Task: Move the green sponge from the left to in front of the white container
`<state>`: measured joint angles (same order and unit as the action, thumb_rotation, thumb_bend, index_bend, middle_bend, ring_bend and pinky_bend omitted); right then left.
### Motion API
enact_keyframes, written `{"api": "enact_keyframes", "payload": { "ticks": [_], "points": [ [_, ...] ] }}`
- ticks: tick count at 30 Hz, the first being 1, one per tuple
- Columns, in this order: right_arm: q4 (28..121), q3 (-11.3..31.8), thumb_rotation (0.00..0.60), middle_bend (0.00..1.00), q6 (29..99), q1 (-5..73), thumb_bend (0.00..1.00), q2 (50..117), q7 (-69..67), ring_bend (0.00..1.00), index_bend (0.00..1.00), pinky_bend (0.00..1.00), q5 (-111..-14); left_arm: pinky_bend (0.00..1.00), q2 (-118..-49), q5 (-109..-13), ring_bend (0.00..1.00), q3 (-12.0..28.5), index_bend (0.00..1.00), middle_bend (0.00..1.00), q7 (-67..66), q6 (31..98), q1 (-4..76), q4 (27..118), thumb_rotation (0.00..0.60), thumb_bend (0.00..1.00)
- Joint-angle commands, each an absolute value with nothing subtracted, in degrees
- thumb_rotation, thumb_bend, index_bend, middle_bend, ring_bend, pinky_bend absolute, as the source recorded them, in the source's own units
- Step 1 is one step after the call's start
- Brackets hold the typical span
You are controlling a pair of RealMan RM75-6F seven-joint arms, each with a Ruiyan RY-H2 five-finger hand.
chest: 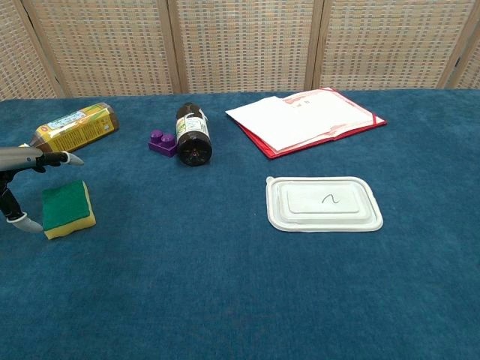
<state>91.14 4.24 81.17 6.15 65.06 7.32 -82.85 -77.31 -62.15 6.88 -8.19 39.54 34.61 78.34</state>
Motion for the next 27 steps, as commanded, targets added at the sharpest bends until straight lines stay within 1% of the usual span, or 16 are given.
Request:
{"api": "enact_keyframes", "payload": {
  "ticks": [1,5,8,15,17,18,20,22,25,27],
  "points": [
    [91.1,4.2,0.600,0.00,81.1,6.2,0.00,65.0,7.2,0.00,0.00,0.00,-82.8,0.08,-78.0,-61.7,0.01,6.2,0.00,0.02,-10.1,40.0,35.4,78.1,0.600,0.08],
    [91.1,4.2,0.600,0.00,81.0,6.2,0.00,65.0,7.2,0.00,0.00,0.00,-82.8,0.08,-79.6,-63.8,0.01,5.1,0.00,0.02,-12.1,42.2,35.8,76.4,0.600,0.08],
    [91.1,4.2,0.600,0.00,80.9,6.3,0.00,65.0,7.1,0.00,0.00,0.00,-82.6,0.05,-80.0,-65.9,0.00,3.9,0.00,0.02,-13.4,42.3,36.3,75.1,0.600,0.08],
    [91.1,4.3,0.600,0.00,80.9,6.3,0.00,65.1,7.0,0.00,0.00,0.00,-82.3,0.05,-80.2,-68.4,0.02,1.9,0.01,0.08,-17.4,42.2,37.7,73.5,0.600,0.08],
    [91.0,4.3,0.600,0.00,80.9,6.3,0.00,65.1,7.0,0.00,0.00,0.00,-82.3,0.06,-80.5,-68.9,0.04,1.6,0.04,0.11,-18.3,42.6,38.0,73.1,0.600,0.09],
    [91.0,4.3,0.600,0.00,80.9,6.3,0.00,65.1,7.0,0.00,0.00,0.00,-82.3,0.08,-80.8,-69.2,0.06,1.5,0.07,0.13,-18.5,42.9,38.0,73.0,0.600,0.10],
    [91.0,4.3,0.600,0.00,80.9,6.3,0.00,65.2,7.1,0.00,0.00,0.00,-82.2,0.10,-81.2,-70.0,0.11,1.5,0.13,0.19,-18.4,43.8,38.0,72.5,0.600,0.11],
    [91.0,4.4,0.600,0.00,80.9,6.3,0.00,65.2,7.0,0.00,0.00,0.00,-82.2,0.14,-81.5,-70.5,0.17,1.4,0.22,0.28,-18.2,44.4,37.9,72.2,0.600,0.12],
    [91.0,4.4,0.600,0.00,80.8,6.3,0.00,65.2,6.9,0.00,0.00,0.00,-82.0,0.18,-81.9,-71.6,0.23,1.1,0.32,0.37,-17.7,45.0,37.8,71.5,0.600,0.12],
    [91.0,4.4,0.600,0.00,80.7,6.3,0.00,65.1,6.8,0.00,0.00,0.00,-82.0,0.19,-82.0,-72.3,0.25,1.0,0.36,0.41,-17.1,45.7,37.6,71.2,0.600,0.12]
  ]
}}
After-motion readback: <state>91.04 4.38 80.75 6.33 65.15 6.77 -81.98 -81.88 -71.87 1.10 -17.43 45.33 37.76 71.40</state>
